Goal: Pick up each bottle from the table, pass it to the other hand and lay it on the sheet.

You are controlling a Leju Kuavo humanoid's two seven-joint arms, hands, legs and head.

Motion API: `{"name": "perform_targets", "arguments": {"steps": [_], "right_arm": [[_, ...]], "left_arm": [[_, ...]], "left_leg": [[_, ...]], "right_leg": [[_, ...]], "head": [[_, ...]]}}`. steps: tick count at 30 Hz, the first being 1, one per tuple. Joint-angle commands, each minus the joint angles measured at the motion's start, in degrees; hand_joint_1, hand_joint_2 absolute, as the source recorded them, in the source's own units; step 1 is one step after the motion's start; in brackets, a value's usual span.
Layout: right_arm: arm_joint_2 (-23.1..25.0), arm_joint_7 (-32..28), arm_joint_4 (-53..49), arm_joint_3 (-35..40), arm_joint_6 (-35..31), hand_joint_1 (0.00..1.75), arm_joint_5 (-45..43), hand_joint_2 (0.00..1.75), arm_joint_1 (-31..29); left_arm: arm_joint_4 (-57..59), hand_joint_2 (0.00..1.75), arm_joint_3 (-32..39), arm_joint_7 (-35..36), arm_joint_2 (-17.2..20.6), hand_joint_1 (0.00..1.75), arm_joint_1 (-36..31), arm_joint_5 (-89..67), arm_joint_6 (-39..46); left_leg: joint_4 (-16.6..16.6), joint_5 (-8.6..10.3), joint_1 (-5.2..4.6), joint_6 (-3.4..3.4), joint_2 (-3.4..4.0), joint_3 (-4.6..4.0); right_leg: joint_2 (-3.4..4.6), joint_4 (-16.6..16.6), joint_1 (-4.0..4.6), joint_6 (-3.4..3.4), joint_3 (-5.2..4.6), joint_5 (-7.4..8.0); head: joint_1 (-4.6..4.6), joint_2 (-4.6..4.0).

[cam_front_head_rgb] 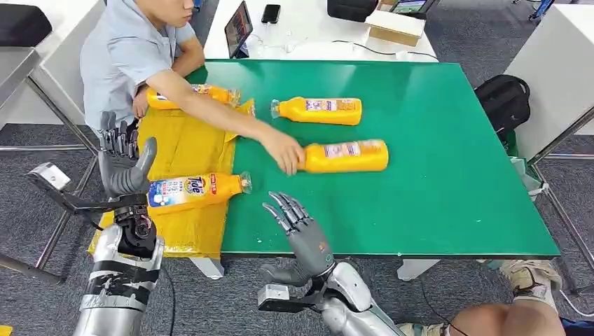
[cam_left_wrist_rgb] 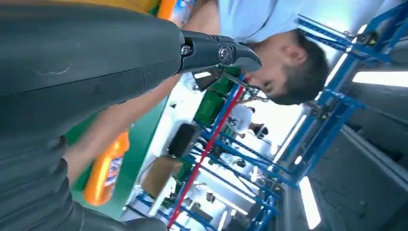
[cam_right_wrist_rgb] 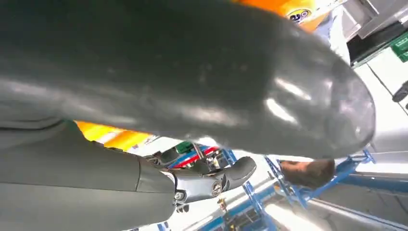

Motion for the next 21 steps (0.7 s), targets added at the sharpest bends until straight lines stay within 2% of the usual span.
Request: {"name": "perform_targets", "arguments": {"steps": [1,4,5,9,14,15,21], "right_arm": [[-8.13,8.96,2.93,-7.01,-0.02,0.00,8.99,0.00,-2.47],[-11.52,11.19,4.35,-11.69,2.03,0.00,11.24,0.00,-4.02],[-11.91,10.49,4.97,-13.08,2.99,0.00,12.13,1.75,-4.48],[-13.45,11.34,9.58,-15.99,5.98,0.00,14.87,1.75,-8.40],[-13.46,13.09,12.59,-15.48,7.27,0.00,17.69,1.75,-10.14],[-13.43,13.95,14.00,-15.34,8.50,0.00,18.58,0.00,-11.00],[-13.03,18.58,19.60,-15.09,13.25,0.00,21.18,0.00,-12.94]], "left_arm": [[-7.18,1.75,1.92,-2.87,0.34,0.00,5.52,-3.76,3.08],[-10.48,1.75,0.42,-4.85,0.20,0.00,8.91,-8.14,3.99],[-11.04,1.75,-0.02,-5.19,0.17,0.00,9.55,-8.86,3.96],[-11.37,1.75,-2.80,-6.60,0.25,0.00,10.87,-15.39,6.07],[-10.97,1.75,-4.13,-7.36,0.67,0.00,11.03,-19.41,8.18],[-11.08,1.75,-4.50,-7.87,0.66,0.00,11.37,-20.52,8.65],[-11.57,1.75,-5.40,-7.37,0.71,0.00,12.22,-23.02,10.00]], "left_leg": [[-0.03,-0.12,0.02,-0.05,0.13,0.30],[-0.05,-0.06,-0.02,0.00,0.01,0.19],[-0.04,-0.11,-0.04,0.01,0.04,0.27],[-0.02,-0.05,-0.13,0.01,-0.01,0.10],[0.00,-0.08,-0.13,0.00,-0.04,0.12],[0.00,-0.12,-0.13,-0.03,0.00,0.22],[-0.04,-0.12,-0.10,-0.02,0.07,0.26]], "right_leg": [[0.03,-0.04,0.04,-0.11,0.29,-0.09],[-0.02,-0.08,-0.01,-0.04,0.23,-0.05],[0.00,-0.07,-0.02,-0.04,0.31,-0.09],[-0.02,-0.05,-0.09,-0.03,0.15,-0.03],[-0.04,-0.07,-0.08,-0.07,0.18,-0.03],[-0.02,-0.06,-0.07,-0.11,0.27,-0.07],[0.02,-0.10,-0.03,-0.08,0.29,-0.06]], "head": [[-0.04,0.00],[-0.02,0.00],[-0.04,0.00],[-0.02,0.00],[-0.02,0.00],[-0.02,0.00],[-0.04,0.00]]}}
